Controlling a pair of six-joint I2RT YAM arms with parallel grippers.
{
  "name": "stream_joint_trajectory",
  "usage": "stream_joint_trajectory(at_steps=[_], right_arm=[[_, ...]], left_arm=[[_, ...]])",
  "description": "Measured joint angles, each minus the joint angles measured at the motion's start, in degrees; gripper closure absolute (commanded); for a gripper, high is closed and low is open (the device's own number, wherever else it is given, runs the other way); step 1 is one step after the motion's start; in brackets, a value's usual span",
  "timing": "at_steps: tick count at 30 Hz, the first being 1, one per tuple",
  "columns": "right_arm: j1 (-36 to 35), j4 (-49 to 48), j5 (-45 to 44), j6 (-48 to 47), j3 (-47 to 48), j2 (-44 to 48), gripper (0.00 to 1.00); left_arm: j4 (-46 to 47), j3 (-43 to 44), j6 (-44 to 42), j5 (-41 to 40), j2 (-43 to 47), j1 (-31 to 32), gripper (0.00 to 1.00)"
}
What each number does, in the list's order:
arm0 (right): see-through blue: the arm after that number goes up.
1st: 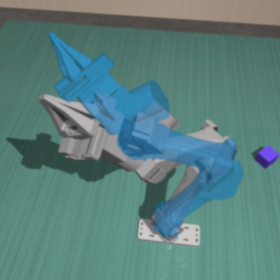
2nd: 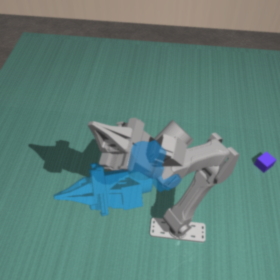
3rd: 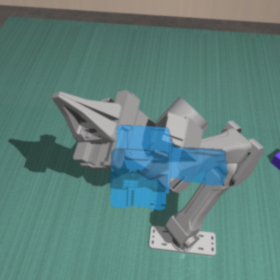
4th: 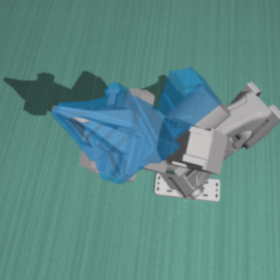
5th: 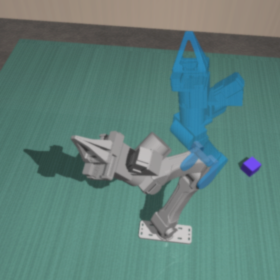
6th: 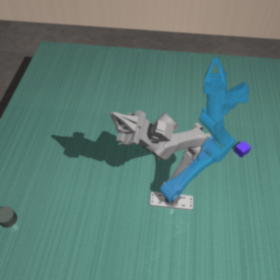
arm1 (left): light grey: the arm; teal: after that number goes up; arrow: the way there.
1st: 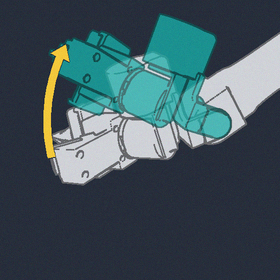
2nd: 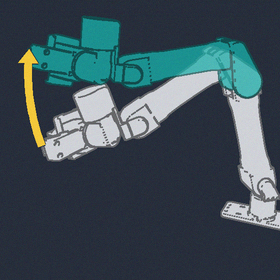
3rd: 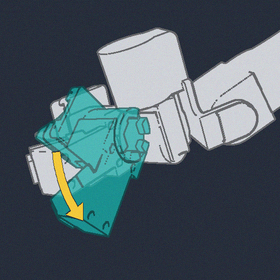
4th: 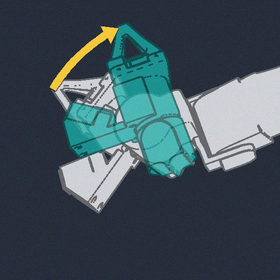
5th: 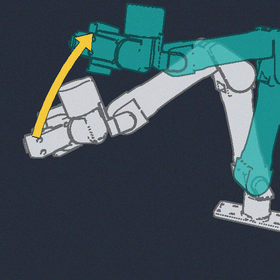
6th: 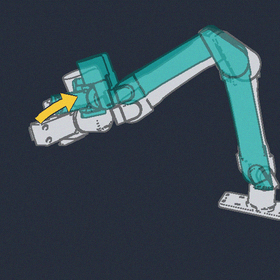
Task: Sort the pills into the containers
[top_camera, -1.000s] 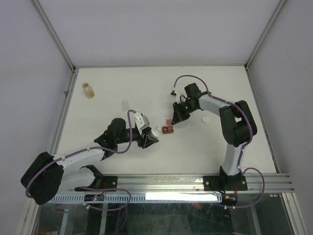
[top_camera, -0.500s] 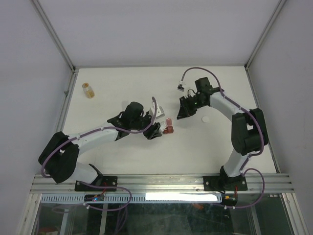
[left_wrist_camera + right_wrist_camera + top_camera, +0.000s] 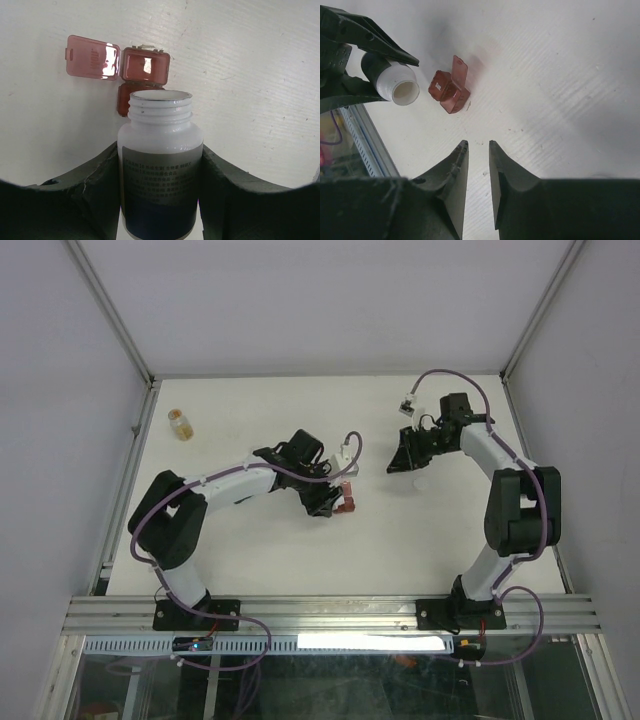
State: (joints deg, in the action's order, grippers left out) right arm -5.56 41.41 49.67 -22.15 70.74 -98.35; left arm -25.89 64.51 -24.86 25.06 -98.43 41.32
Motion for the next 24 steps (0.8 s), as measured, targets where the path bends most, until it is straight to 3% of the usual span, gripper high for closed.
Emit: stream_joint_trajectory(at_steps=[10, 24], right_arm=[[3.1, 0.5, 2.3, -0.5, 0.0, 1.7, 0.73], [4.7, 0.9, 4.0, -0.7, 0.0, 1.8, 0.73]], left_arm=[[-11.9, 11.1, -4.0, -2.3, -7.0, 1.5, 1.00], [-19.7, 19.0, -6.1, -4.7, -12.5, 3.4, 1.00]])
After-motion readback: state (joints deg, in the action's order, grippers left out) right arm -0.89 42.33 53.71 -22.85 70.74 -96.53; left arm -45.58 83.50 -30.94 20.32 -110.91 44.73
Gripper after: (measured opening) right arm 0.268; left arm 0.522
